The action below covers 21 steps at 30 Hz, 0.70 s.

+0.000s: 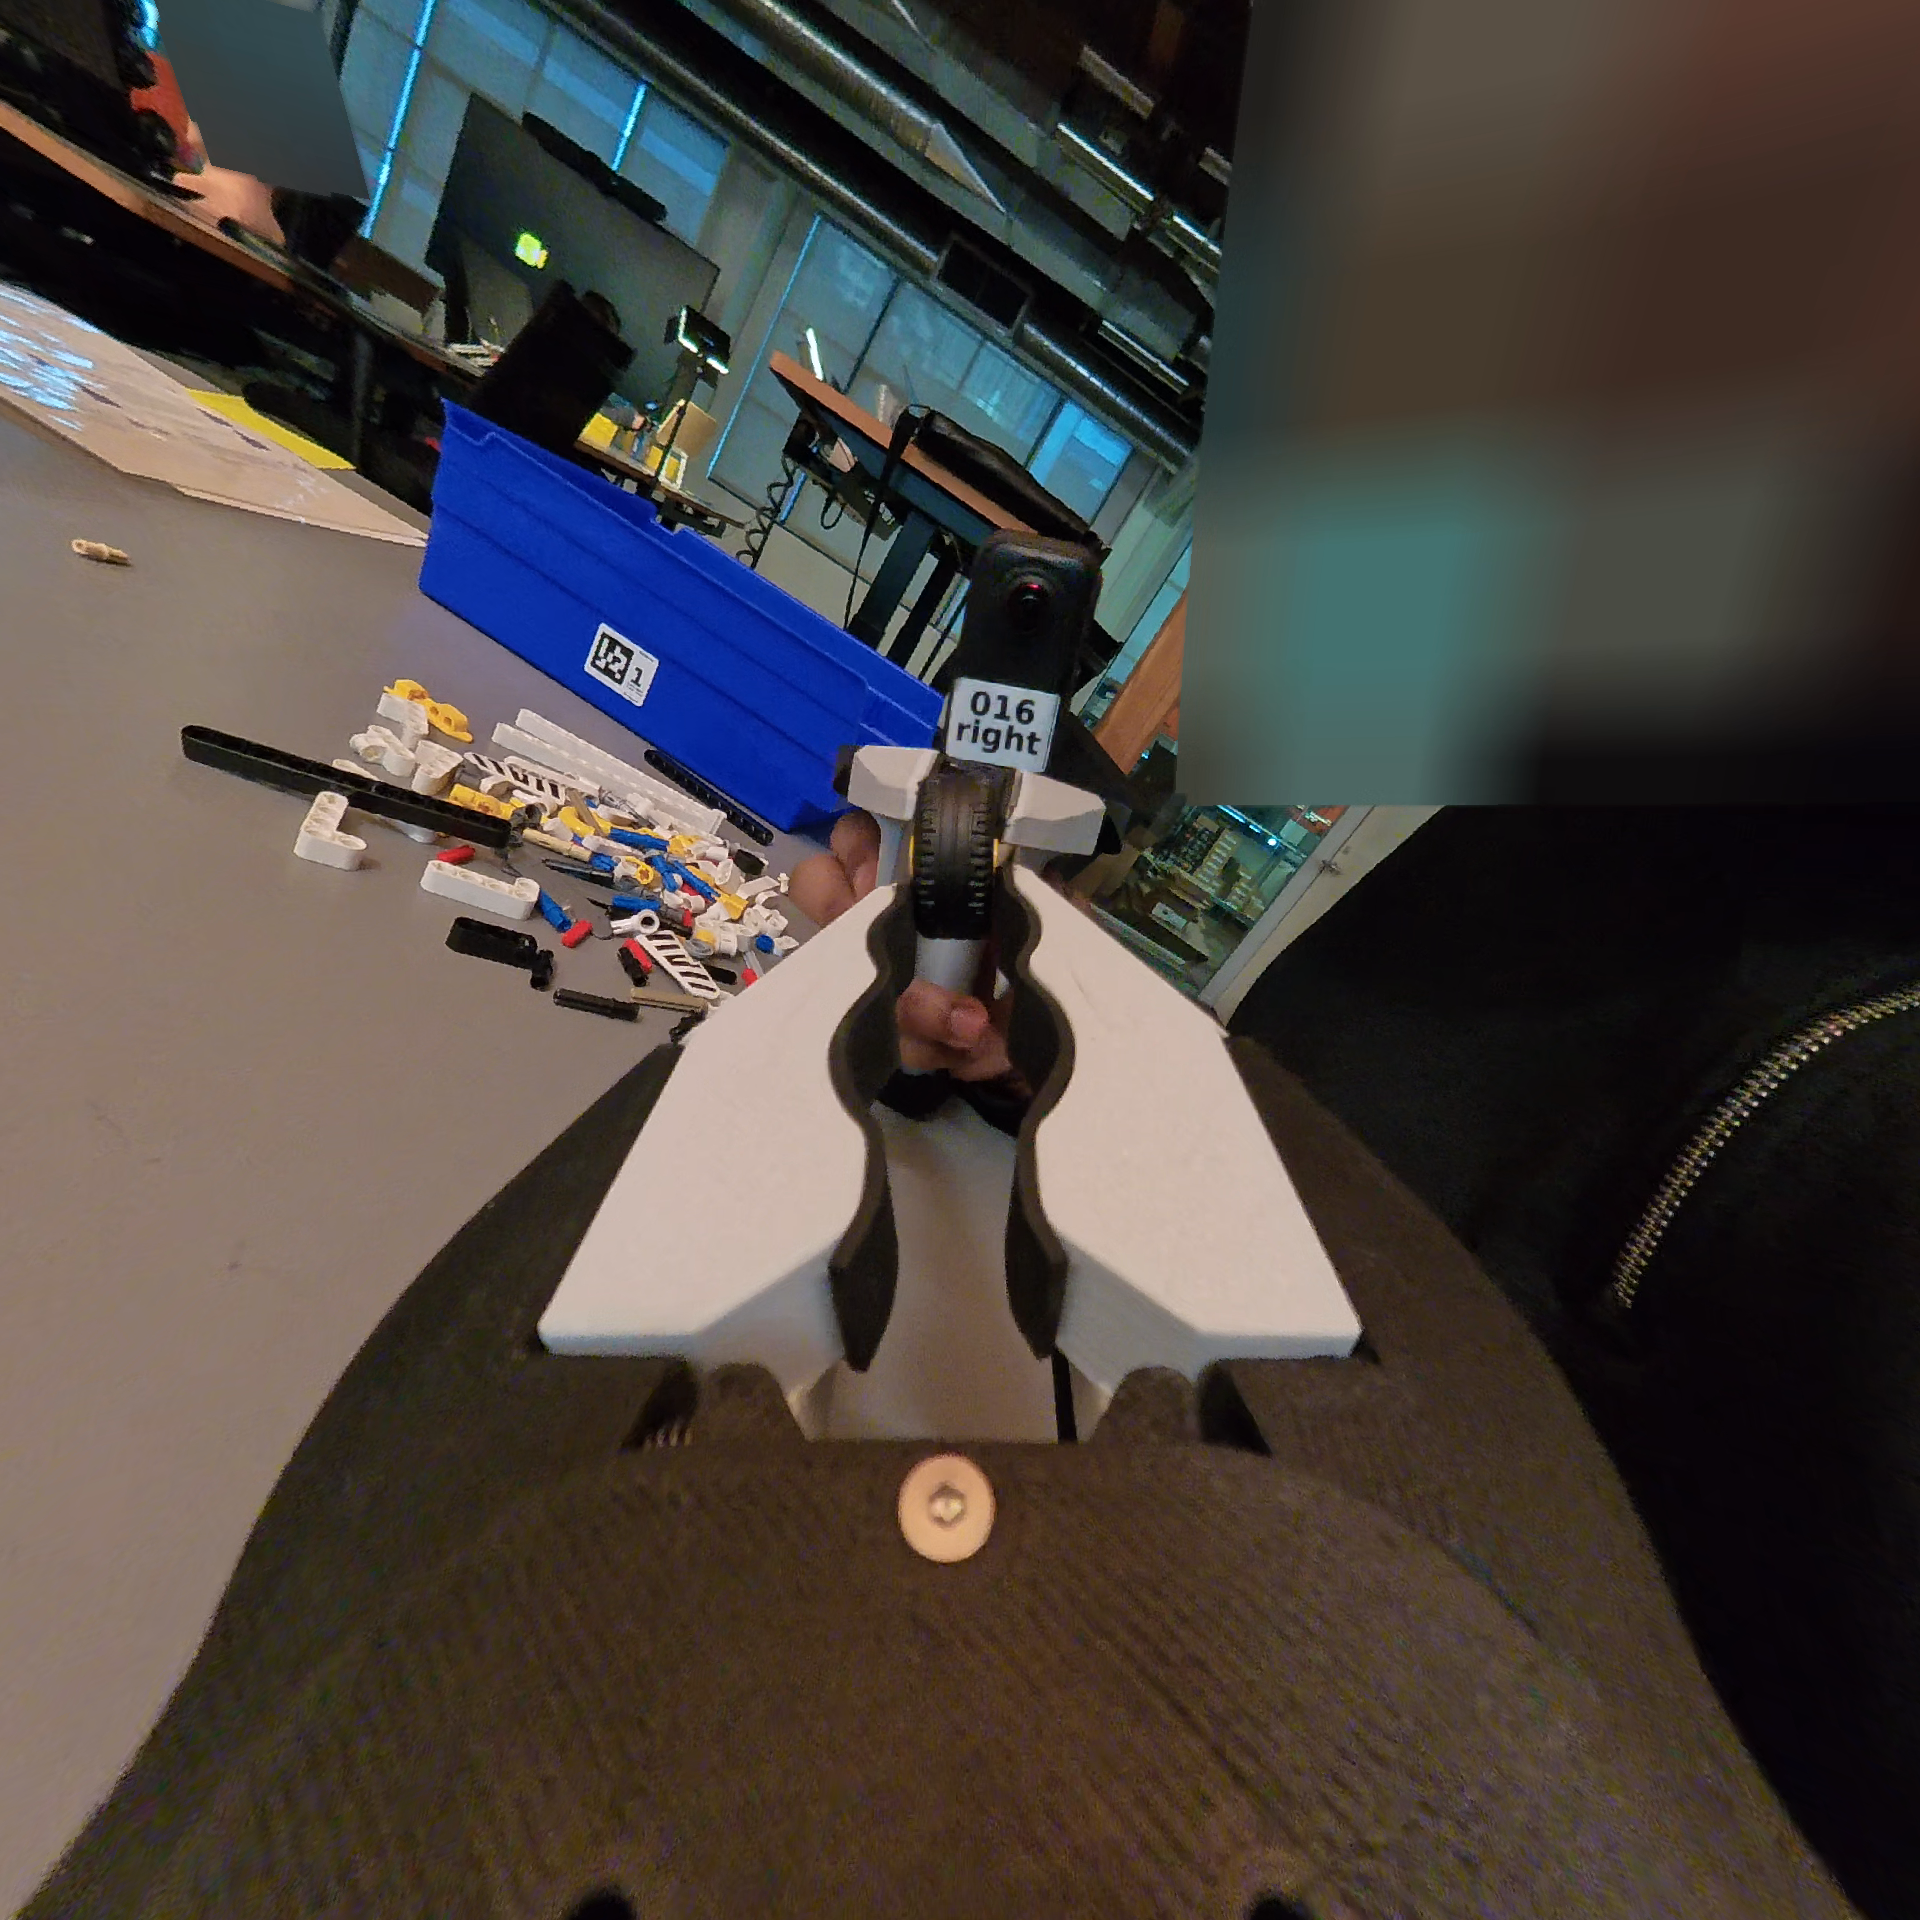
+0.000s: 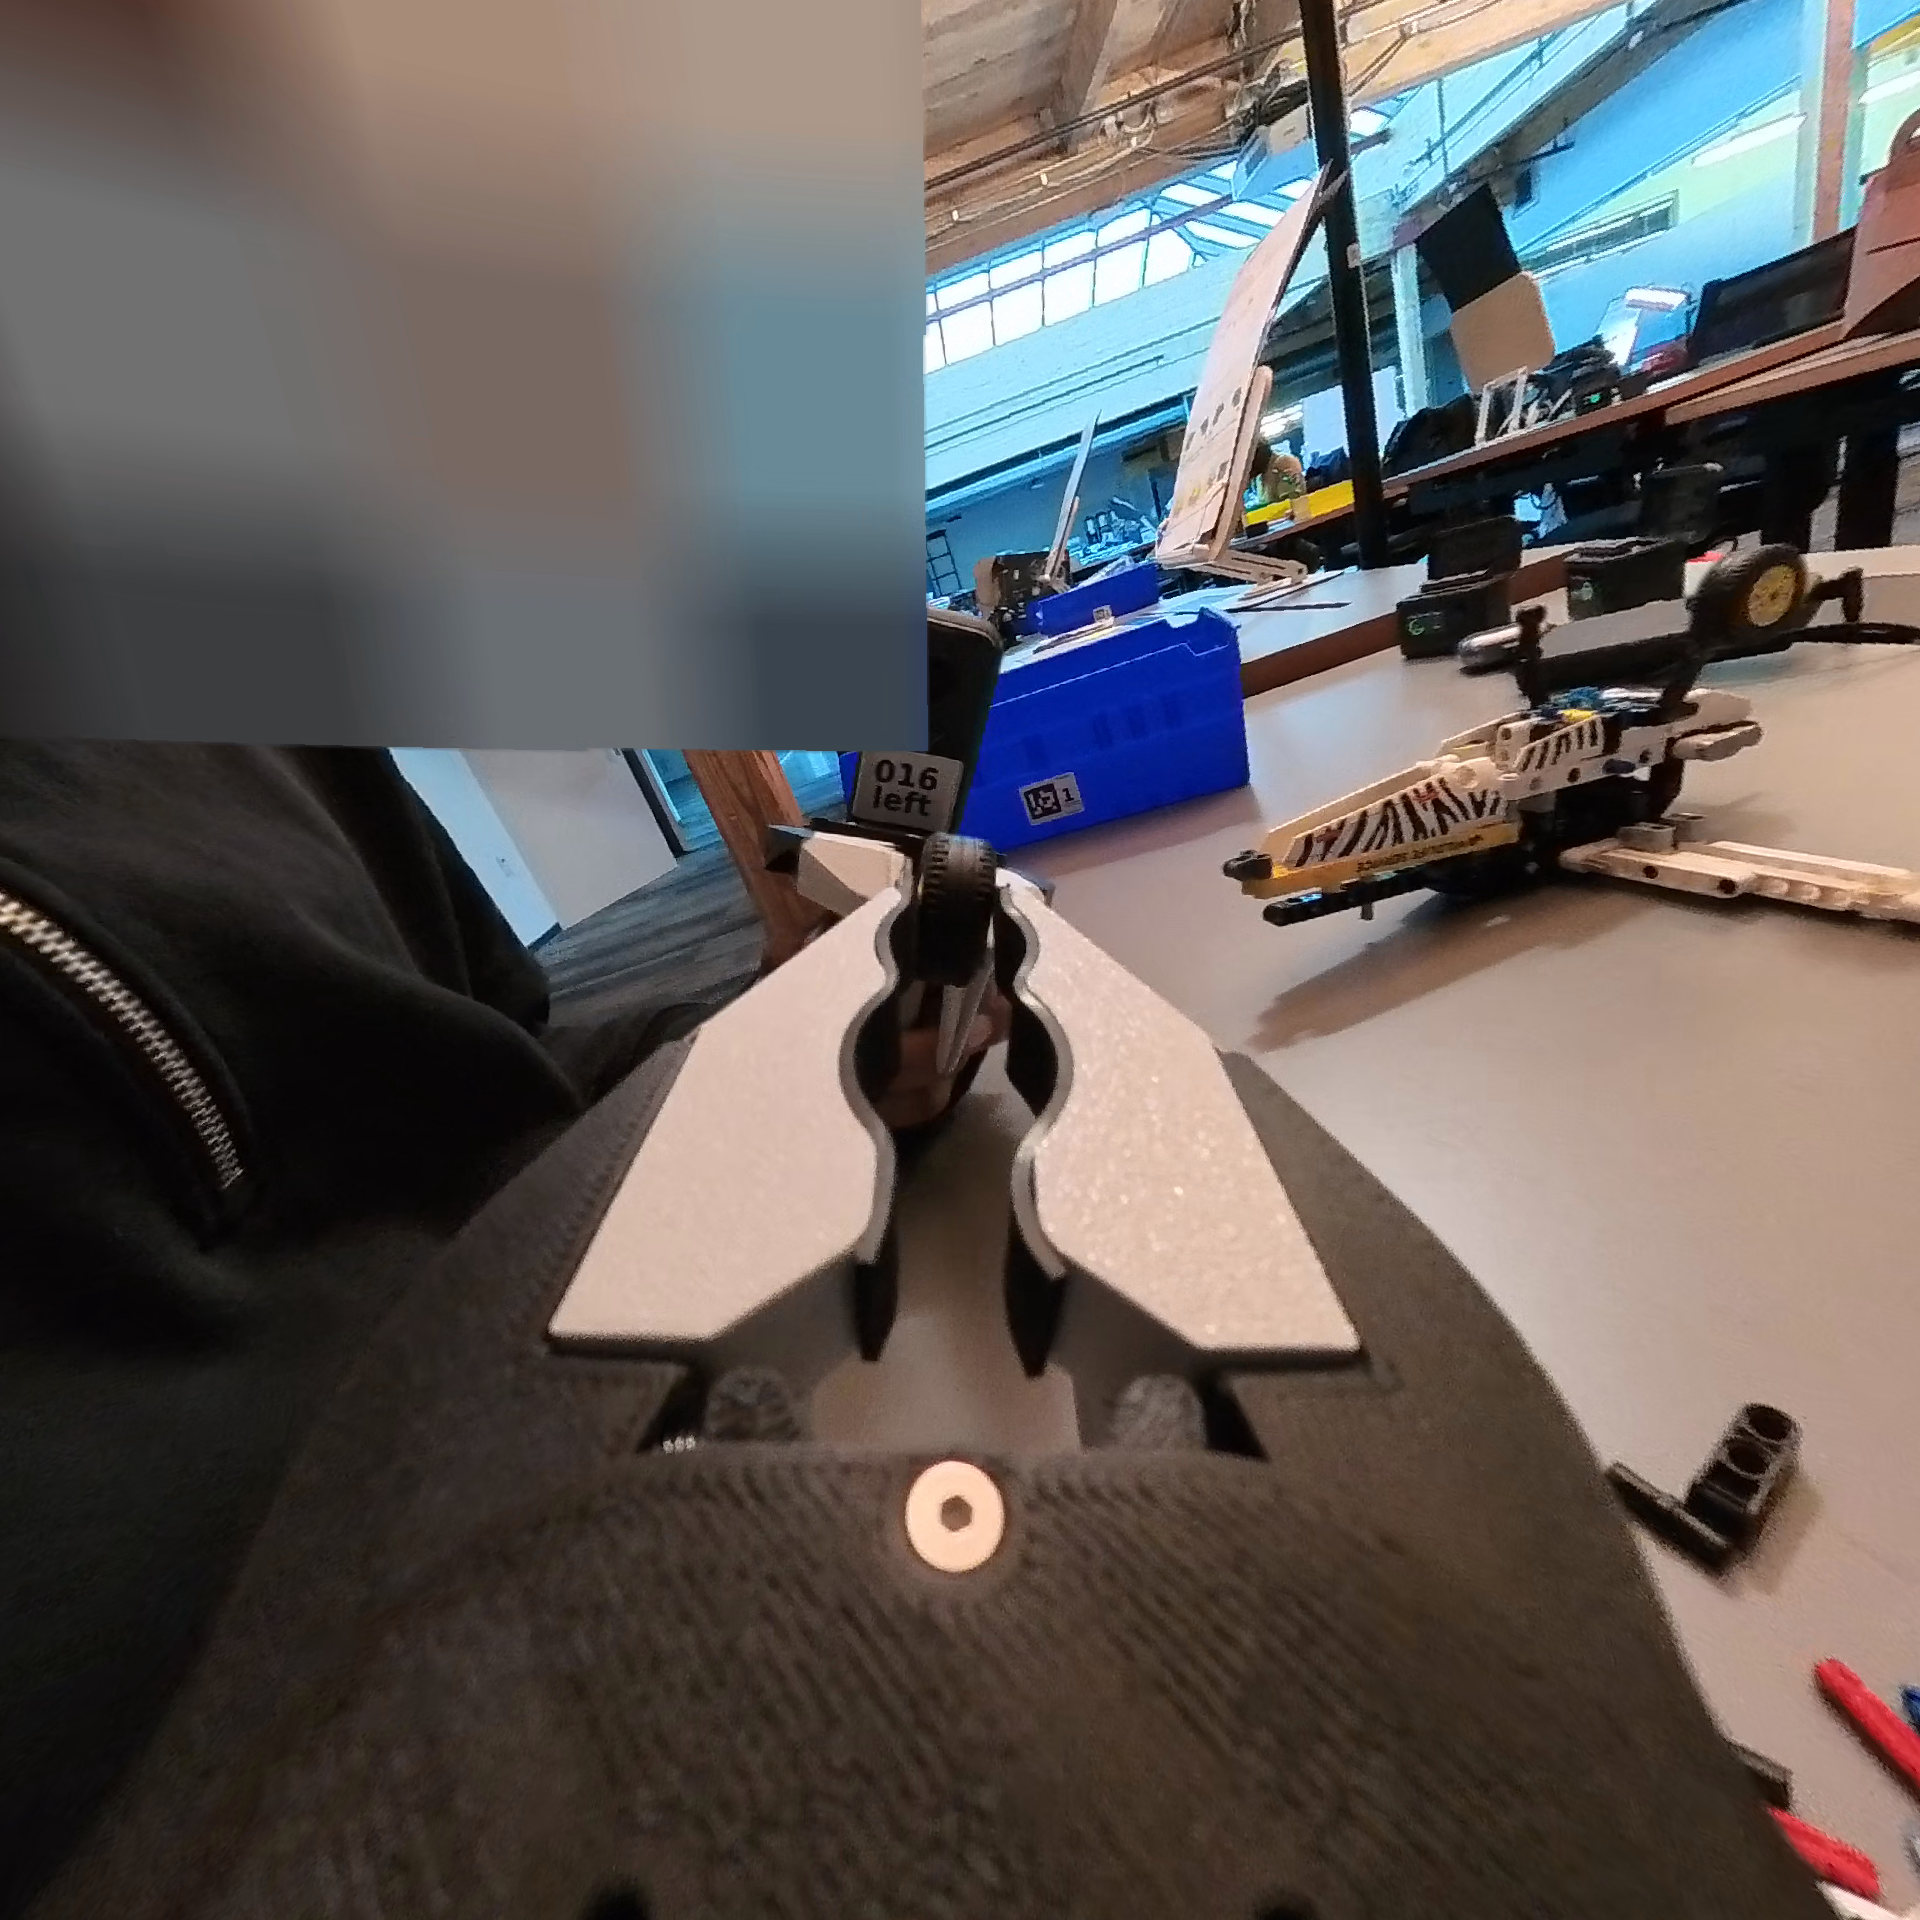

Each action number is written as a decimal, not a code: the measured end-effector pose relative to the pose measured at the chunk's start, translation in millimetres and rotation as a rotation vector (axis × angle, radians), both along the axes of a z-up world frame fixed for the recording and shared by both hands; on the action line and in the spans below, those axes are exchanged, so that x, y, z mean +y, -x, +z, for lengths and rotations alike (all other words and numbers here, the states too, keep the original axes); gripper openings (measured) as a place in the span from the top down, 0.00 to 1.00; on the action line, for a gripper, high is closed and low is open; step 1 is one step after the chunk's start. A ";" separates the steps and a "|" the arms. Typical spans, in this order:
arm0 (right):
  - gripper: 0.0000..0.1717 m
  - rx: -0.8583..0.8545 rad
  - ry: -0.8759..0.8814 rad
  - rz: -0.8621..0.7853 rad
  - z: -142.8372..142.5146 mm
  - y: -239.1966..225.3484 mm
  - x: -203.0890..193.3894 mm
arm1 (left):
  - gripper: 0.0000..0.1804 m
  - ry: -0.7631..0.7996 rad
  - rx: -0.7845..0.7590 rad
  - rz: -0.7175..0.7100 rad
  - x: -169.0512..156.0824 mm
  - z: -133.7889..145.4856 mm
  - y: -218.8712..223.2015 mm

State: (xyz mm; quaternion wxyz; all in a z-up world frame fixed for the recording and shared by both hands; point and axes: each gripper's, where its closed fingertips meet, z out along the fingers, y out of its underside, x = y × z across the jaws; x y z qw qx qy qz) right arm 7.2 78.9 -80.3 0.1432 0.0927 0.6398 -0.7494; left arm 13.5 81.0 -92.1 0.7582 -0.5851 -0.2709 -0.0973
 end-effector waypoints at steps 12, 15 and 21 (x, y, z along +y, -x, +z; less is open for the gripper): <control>0.94 -0.026 -0.002 0.028 -1.5 -0.6 -1.2 | 0.94 0.004 -0.015 -0.019 1.7 -1.5 -1.7; 0.93 -0.061 0.002 0.051 -1.8 -1.4 -0.8 | 0.94 0.005 -0.017 -0.024 2.4 -1.8 -2.3; 0.94 -0.061 -0.012 0.028 -3.7 0.4 -1.5 | 0.94 0.005 -0.030 -0.019 1.9 -2.9 -0.6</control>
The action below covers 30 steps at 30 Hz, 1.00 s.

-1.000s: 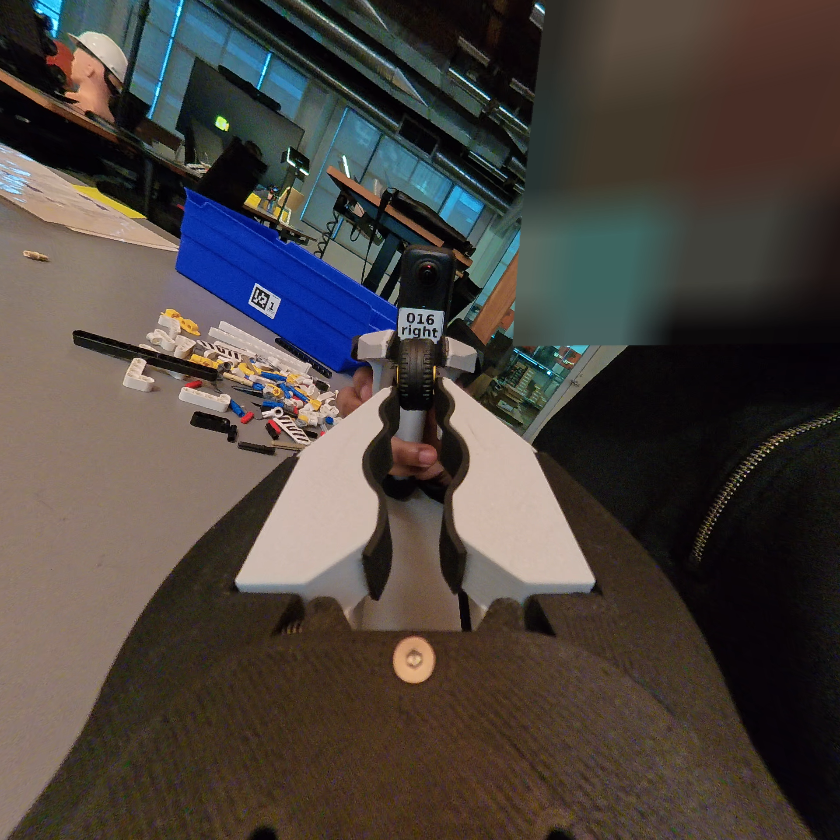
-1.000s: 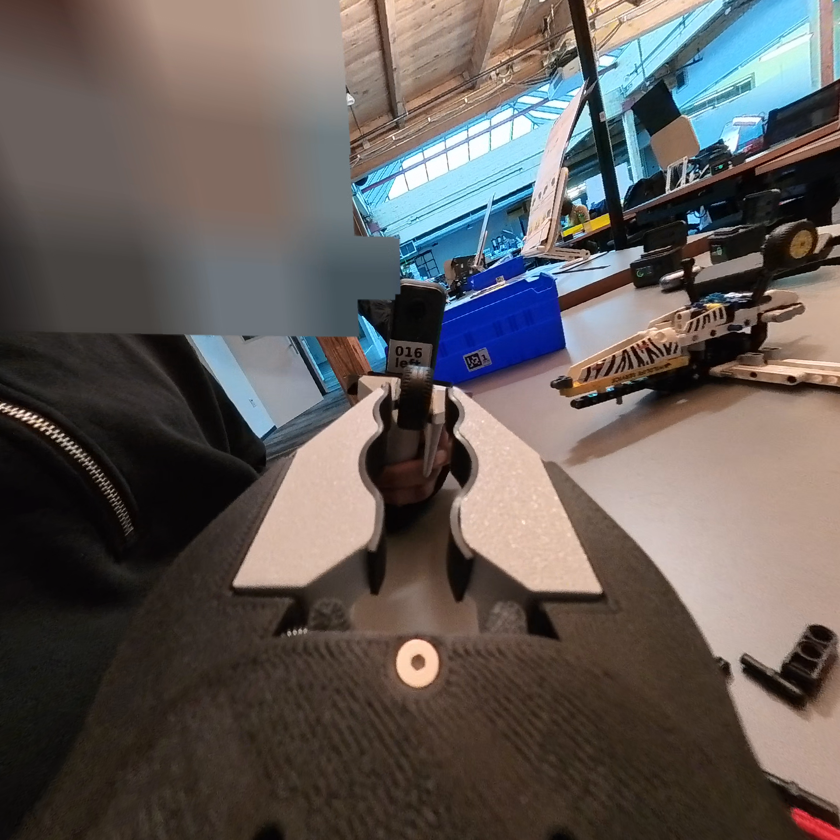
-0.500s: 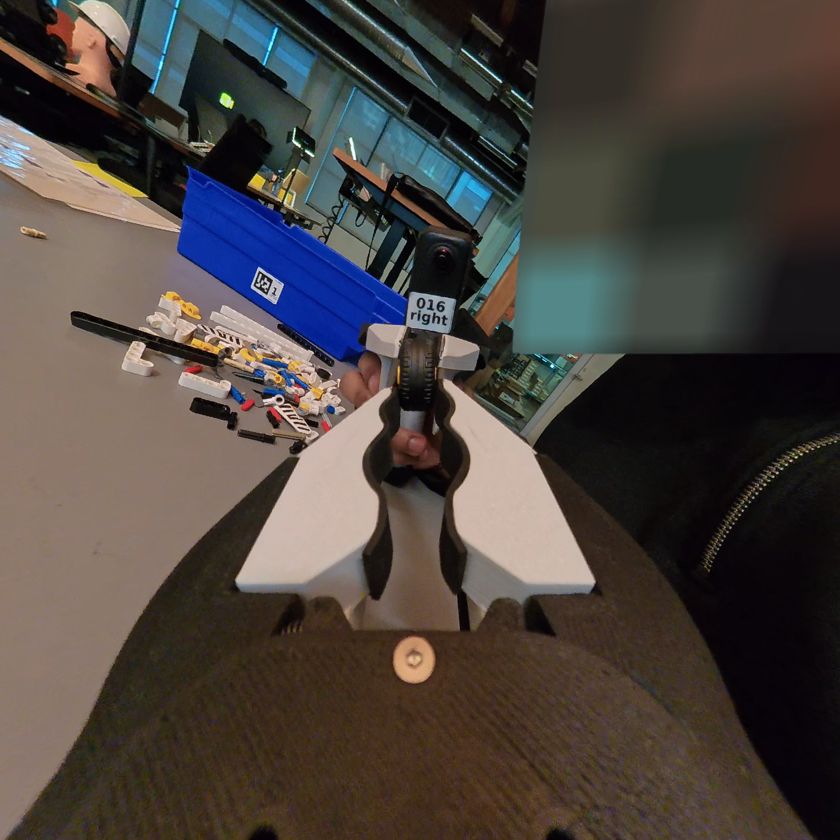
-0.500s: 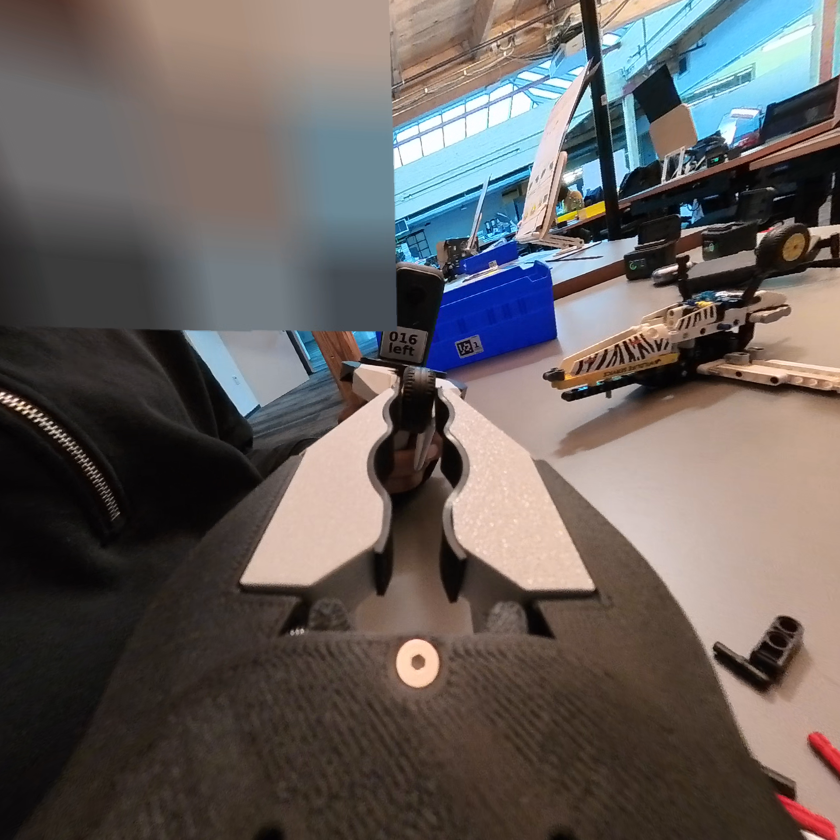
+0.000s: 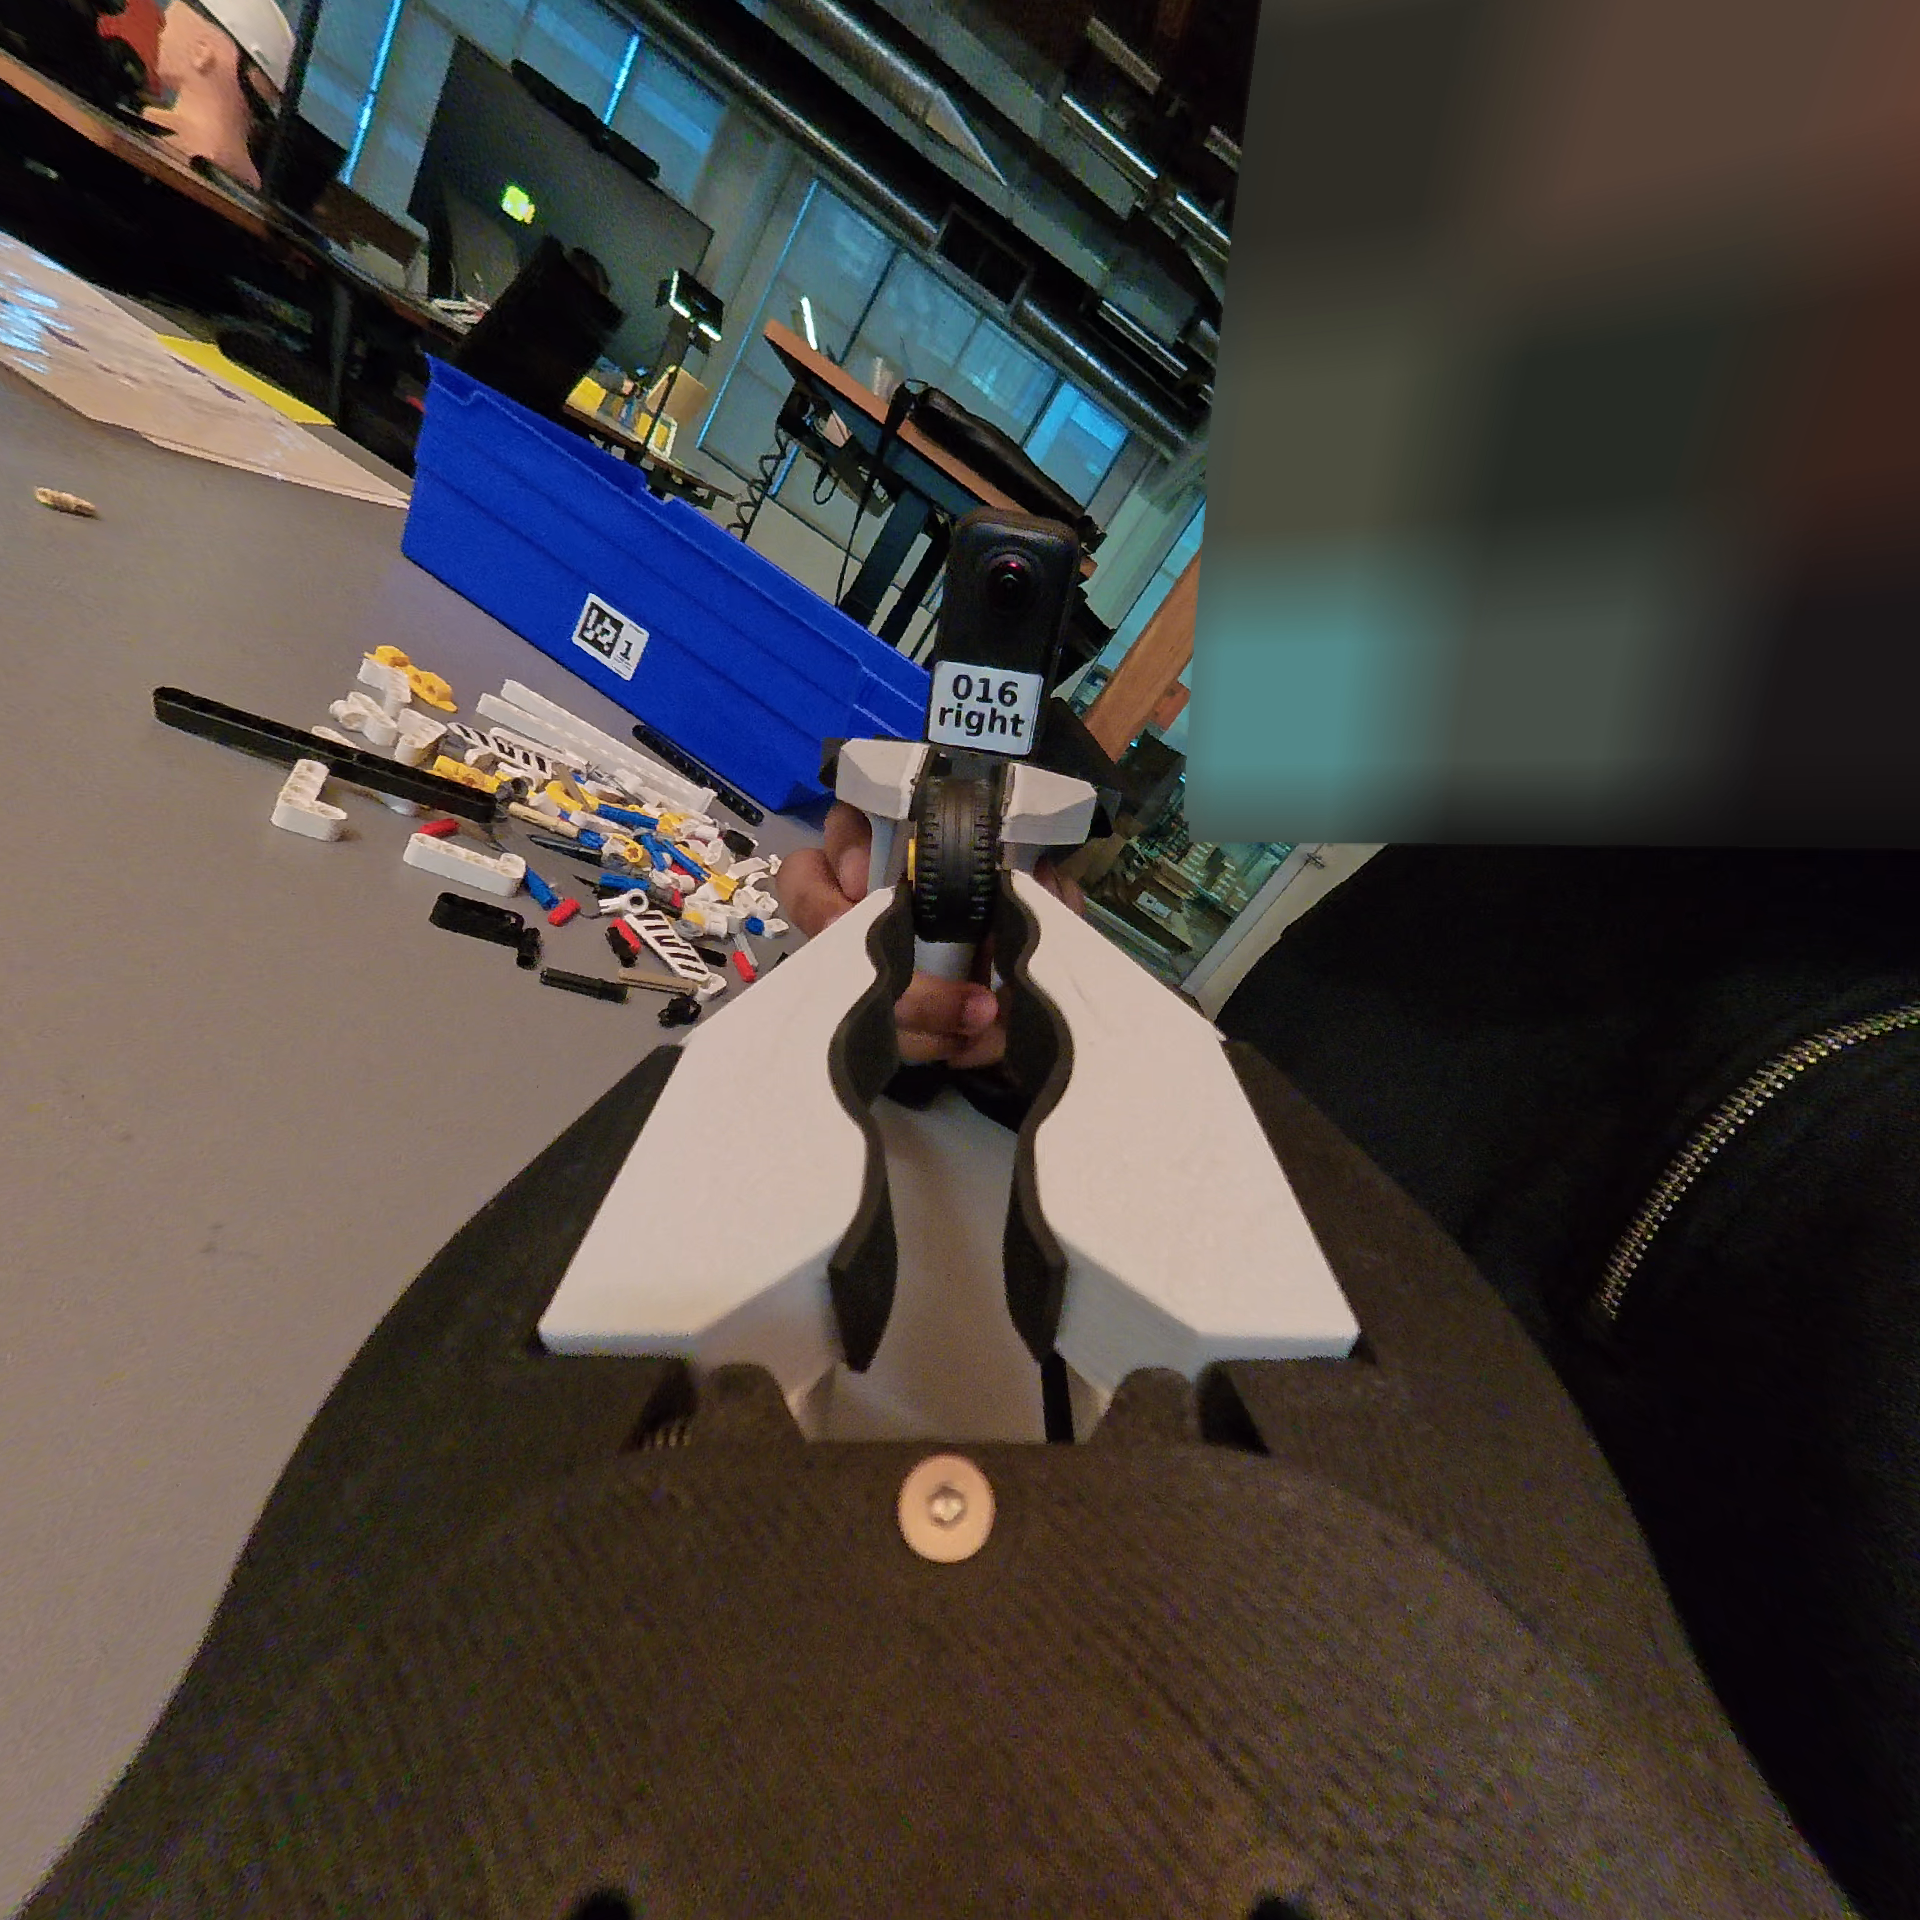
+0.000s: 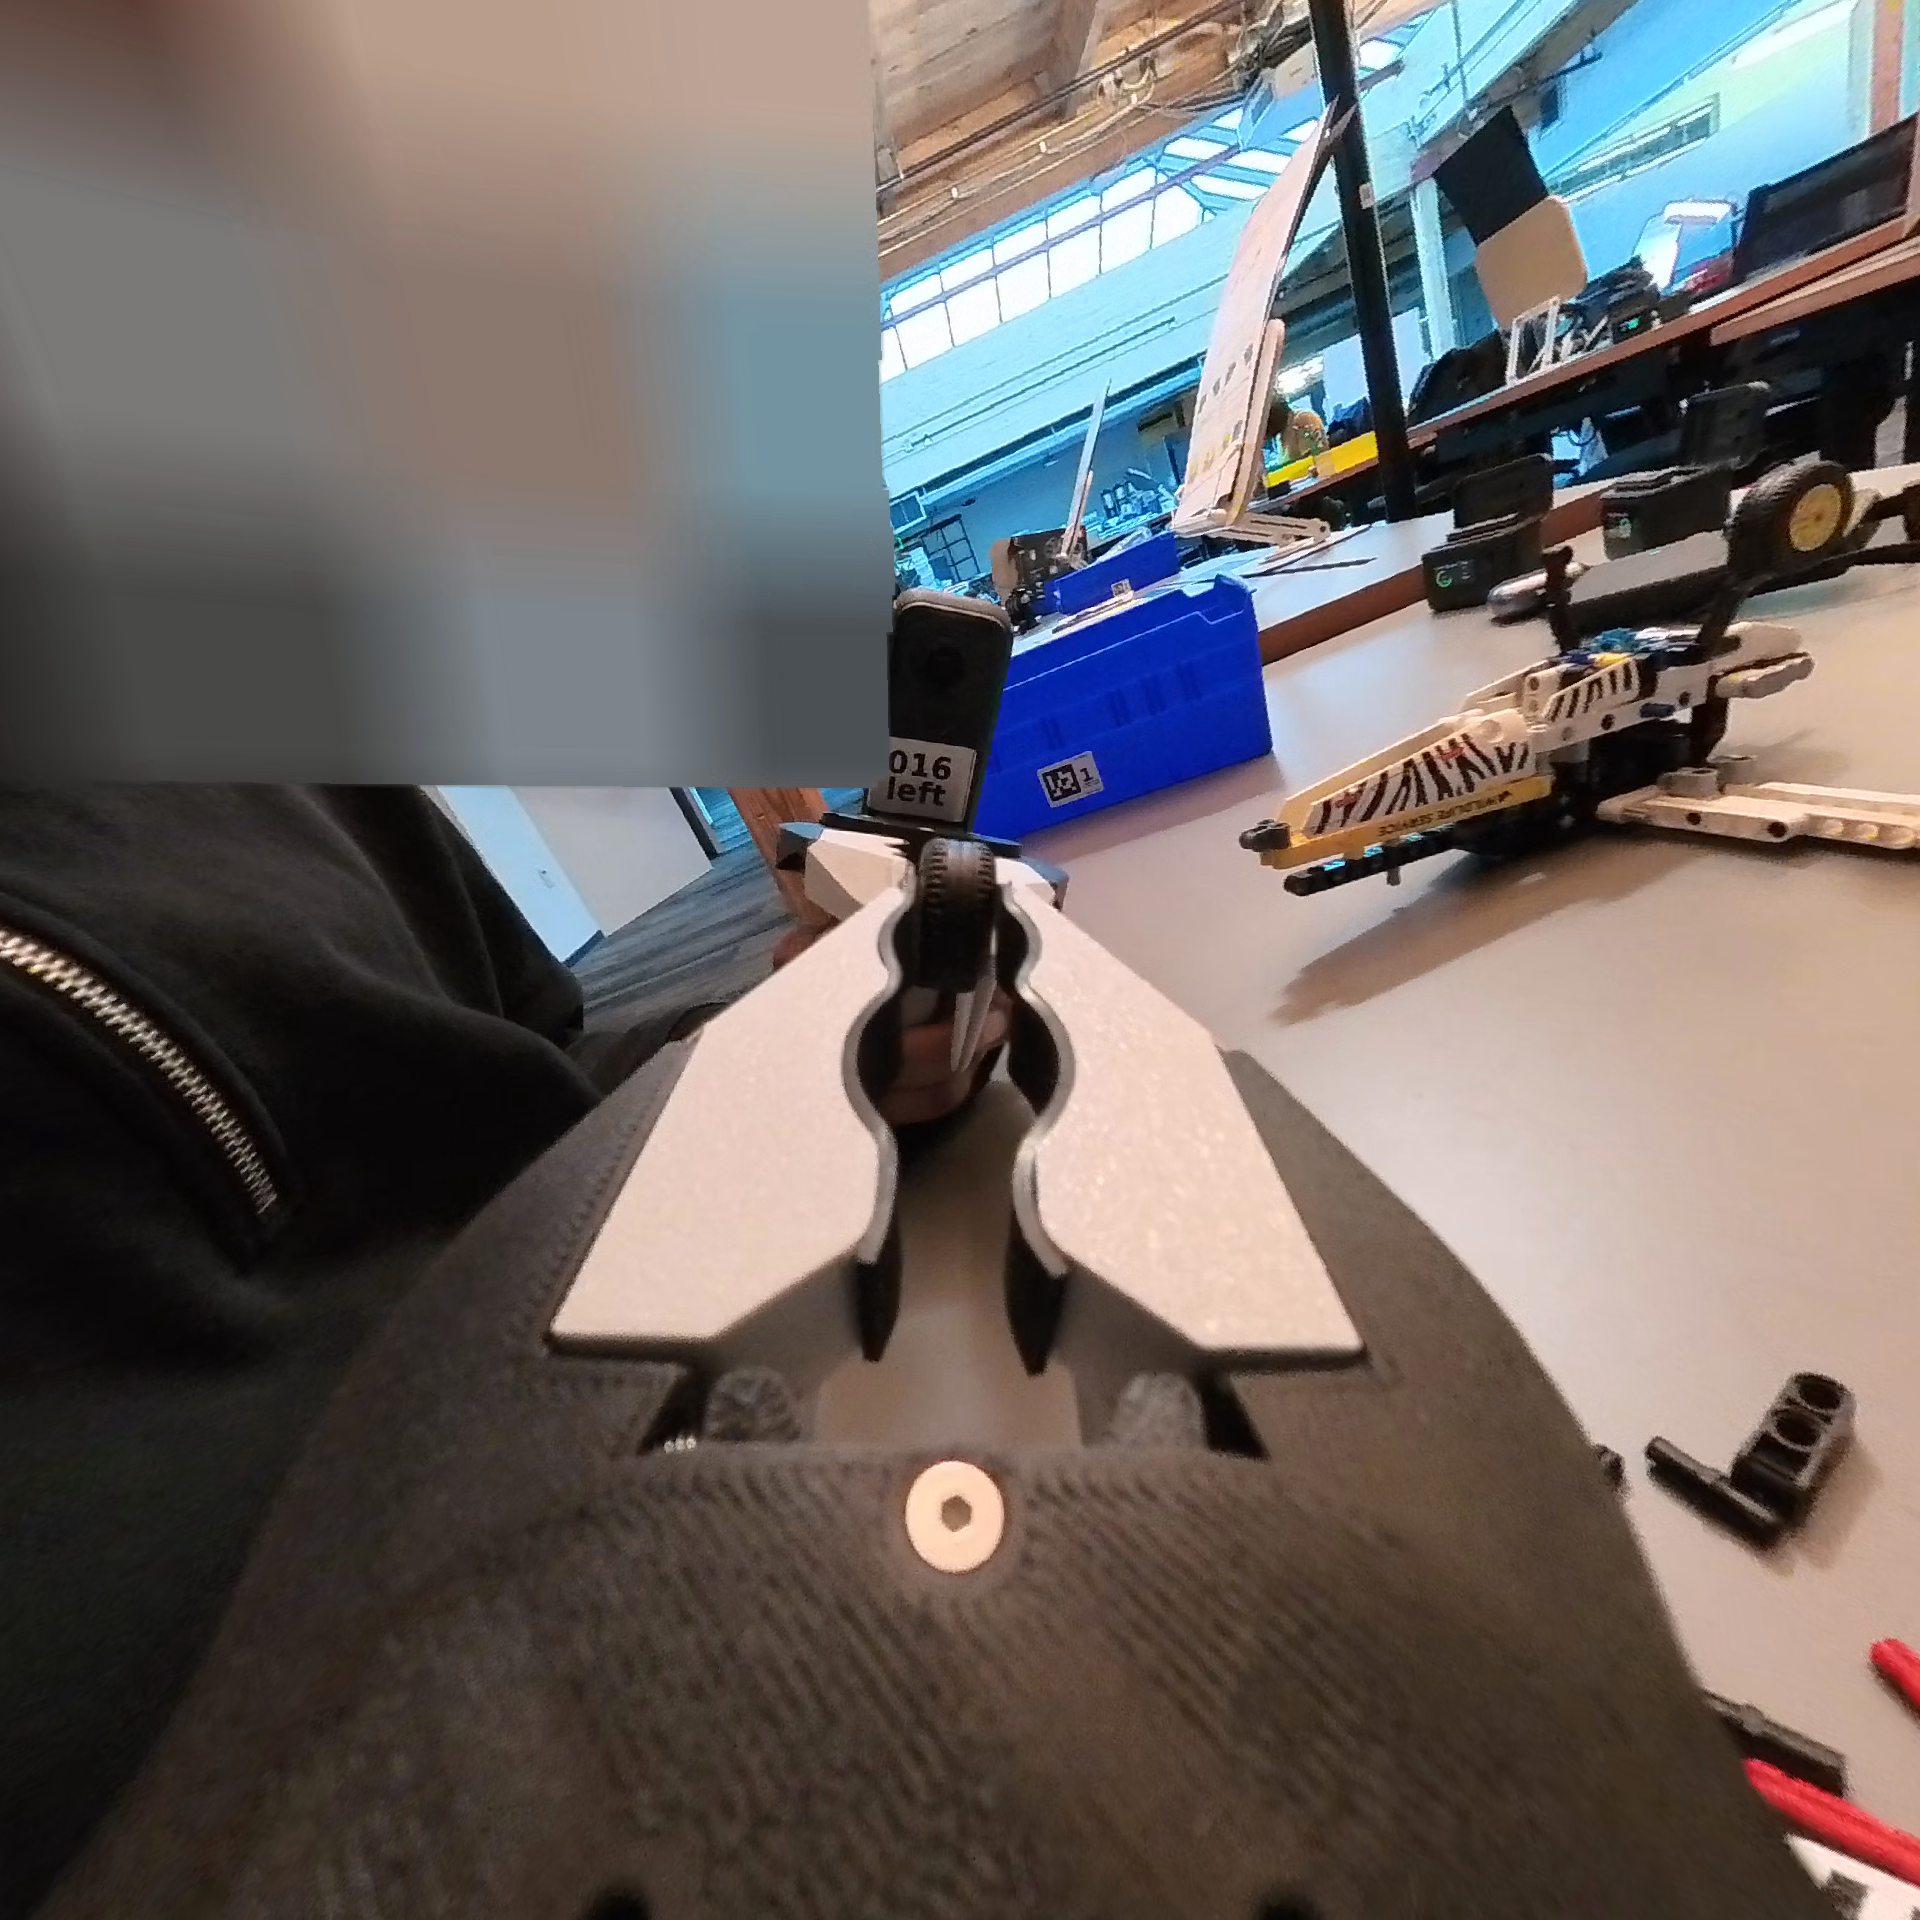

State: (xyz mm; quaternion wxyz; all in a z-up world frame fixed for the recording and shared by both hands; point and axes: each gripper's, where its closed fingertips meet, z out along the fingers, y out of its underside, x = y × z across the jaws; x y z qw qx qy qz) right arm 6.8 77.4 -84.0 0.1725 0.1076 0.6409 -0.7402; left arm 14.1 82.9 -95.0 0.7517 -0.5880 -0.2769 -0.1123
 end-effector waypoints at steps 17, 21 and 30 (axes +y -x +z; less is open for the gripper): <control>0.94 -0.061 -0.046 0.005 -7.5 4.4 -3.4 | 0.94 -0.053 -0.054 0.029 -6.5 0.0 8.1; 0.93 -0.060 -0.049 0.006 -7.8 4.1 -4.1 | 0.95 -0.065 -0.065 0.029 -7.9 0.1 9.1; 0.93 -0.039 -0.062 0.019 -8.7 0.2 -5.7 | 0.95 -0.054 -0.061 0.006 -4.7 -0.4 5.5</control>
